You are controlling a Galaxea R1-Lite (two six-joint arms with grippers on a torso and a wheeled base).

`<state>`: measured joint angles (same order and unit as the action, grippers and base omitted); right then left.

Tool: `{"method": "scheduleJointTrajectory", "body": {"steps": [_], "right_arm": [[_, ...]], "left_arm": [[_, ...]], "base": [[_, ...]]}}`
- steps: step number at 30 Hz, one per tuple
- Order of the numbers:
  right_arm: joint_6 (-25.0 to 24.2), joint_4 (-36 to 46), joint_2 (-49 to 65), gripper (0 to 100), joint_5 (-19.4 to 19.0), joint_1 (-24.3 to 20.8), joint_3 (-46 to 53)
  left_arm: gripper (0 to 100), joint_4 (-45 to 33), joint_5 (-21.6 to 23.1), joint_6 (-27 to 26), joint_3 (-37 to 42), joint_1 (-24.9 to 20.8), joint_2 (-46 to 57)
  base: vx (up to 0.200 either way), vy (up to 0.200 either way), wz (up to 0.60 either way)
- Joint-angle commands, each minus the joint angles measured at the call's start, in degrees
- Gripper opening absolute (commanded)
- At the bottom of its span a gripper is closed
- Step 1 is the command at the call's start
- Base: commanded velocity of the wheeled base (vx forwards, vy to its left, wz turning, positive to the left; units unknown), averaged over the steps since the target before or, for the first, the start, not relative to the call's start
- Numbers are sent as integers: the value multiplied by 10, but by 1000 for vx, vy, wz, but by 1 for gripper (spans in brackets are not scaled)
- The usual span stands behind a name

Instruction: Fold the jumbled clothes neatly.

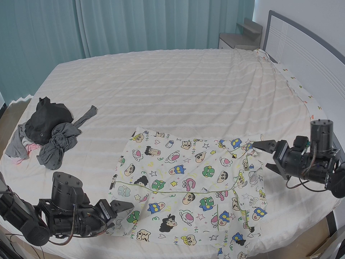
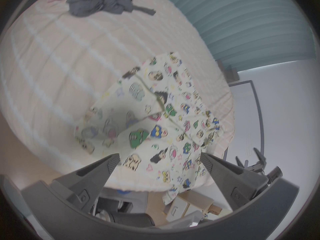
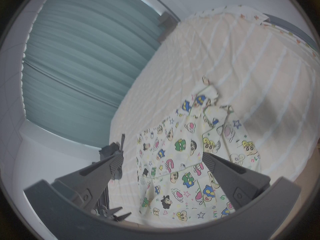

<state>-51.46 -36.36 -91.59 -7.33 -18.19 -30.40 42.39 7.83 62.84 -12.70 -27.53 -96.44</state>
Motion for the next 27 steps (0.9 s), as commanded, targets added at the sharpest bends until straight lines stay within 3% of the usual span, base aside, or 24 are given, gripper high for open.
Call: {"method": "scheduleJointTrajectory", "body": {"steps": [1,7,10,20,27], "right_arm": [[0,-44,70,100,2,33,68],[-6,-184,47,100,1,47,145],[-7,-222,49,100,3,47,156],[-5,-227,85,100,4,46,162],[-4,-224,109,100,2,41,165]], "left_arm": [[100,-23,3,32,16,-33,-11],[100,-20,1,56,14,-33,-45],[100,-17,-21,60,7,-32,-75],[100,70,-53,79,-15,-33,-164],[100,89,-80,78,-40,-33,-208]], "base": [[0,0,0],[0,0,0],[0,0,0],[0,0,0],[0,0,0]]}}
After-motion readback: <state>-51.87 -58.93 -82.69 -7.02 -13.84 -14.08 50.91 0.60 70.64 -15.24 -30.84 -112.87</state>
